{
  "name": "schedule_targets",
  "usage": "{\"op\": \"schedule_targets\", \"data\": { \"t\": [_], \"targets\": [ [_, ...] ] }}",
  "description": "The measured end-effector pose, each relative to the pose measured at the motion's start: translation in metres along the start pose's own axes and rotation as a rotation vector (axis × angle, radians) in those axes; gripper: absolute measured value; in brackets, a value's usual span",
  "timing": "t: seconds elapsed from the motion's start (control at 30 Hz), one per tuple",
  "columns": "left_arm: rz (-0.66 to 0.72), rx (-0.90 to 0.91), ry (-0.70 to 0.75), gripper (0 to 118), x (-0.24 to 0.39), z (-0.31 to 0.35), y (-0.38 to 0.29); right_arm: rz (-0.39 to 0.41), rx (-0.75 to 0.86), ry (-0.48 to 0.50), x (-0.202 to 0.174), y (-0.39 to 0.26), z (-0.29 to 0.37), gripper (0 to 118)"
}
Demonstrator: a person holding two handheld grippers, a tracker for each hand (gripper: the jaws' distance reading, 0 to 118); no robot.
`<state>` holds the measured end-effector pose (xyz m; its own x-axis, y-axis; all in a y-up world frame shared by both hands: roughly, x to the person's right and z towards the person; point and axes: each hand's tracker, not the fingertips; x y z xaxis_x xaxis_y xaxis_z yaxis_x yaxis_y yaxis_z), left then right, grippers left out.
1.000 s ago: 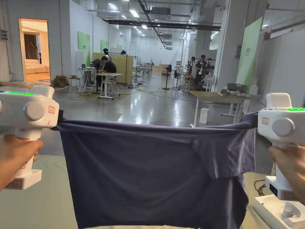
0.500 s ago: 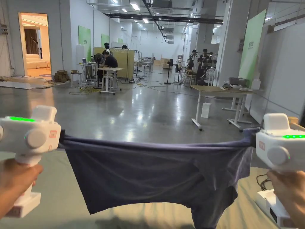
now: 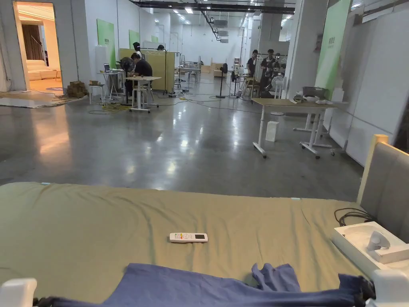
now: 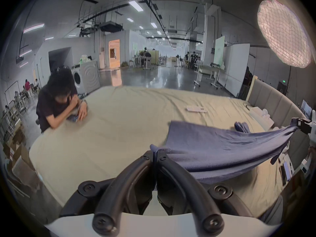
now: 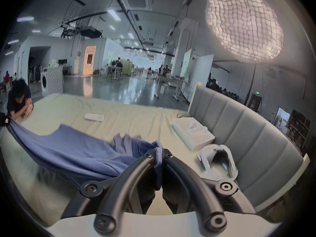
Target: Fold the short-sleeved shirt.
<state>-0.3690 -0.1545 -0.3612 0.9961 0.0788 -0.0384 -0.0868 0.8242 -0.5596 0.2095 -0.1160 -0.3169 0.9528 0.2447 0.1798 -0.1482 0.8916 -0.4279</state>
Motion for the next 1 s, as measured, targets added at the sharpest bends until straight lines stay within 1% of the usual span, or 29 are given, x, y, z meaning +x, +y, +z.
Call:
{"op": "schedule_targets", "data": {
  "t": [0.03,0.17,0.23,0.37,0.53,0.6,0.67,0.73,0.87,0.93,0.97,1.0],
  "targets": [
    [0.008,-0.021,-0.003,4,-0.004,0.004,-0.016,0.023,-0.031,0.001,-0.002,-0.015,0.008,4],
    [0.049,-0.124,-0.022,4,-0.011,0.020,-0.065,0.046,-0.128,0.016,-0.010,-0.064,0.033,4],
    [0.042,-0.174,-0.015,4,-0.014,0.022,-0.084,0.058,-0.183,0.009,-0.013,-0.084,0.040,4],
    [-0.010,-0.264,-0.013,4,-0.012,0.027,-0.121,0.047,-0.265,-0.007,-0.011,-0.119,0.043,4],
    [-0.018,-0.315,-0.031,4,-0.010,0.023,-0.139,-0.003,-0.354,-0.001,-0.006,-0.143,0.037,4],
    [-0.044,-0.337,-0.021,4,-0.008,0.017,-0.143,0.004,-0.389,0.002,-0.010,-0.149,0.034,4],
    [-0.069,-0.362,-0.019,4,-0.004,0.013,-0.146,0.029,-0.406,-0.009,-0.013,-0.158,0.030,4],
    [-0.072,-0.385,-0.024,4,-0.004,0.011,-0.149,0.044,-0.431,-0.015,-0.016,-0.164,0.028,4],
    [-0.061,-0.412,-0.039,4,-0.004,0.012,-0.155,0.031,-0.473,-0.016,-0.014,-0.172,0.025,4],
    [-0.064,-0.416,-0.043,8,-0.005,0.015,-0.153,0.022,-0.475,-0.010,-0.014,-0.171,0.027,7],
    [-0.063,-0.413,-0.042,18,-0.006,0.017,-0.150,0.020,-0.473,-0.009,-0.014,-0.168,0.028,9],
    [-0.060,-0.405,-0.037,29,-0.005,0.019,-0.146,0.018,-0.467,-0.011,-0.014,-0.165,0.030,16]
  ]
}}
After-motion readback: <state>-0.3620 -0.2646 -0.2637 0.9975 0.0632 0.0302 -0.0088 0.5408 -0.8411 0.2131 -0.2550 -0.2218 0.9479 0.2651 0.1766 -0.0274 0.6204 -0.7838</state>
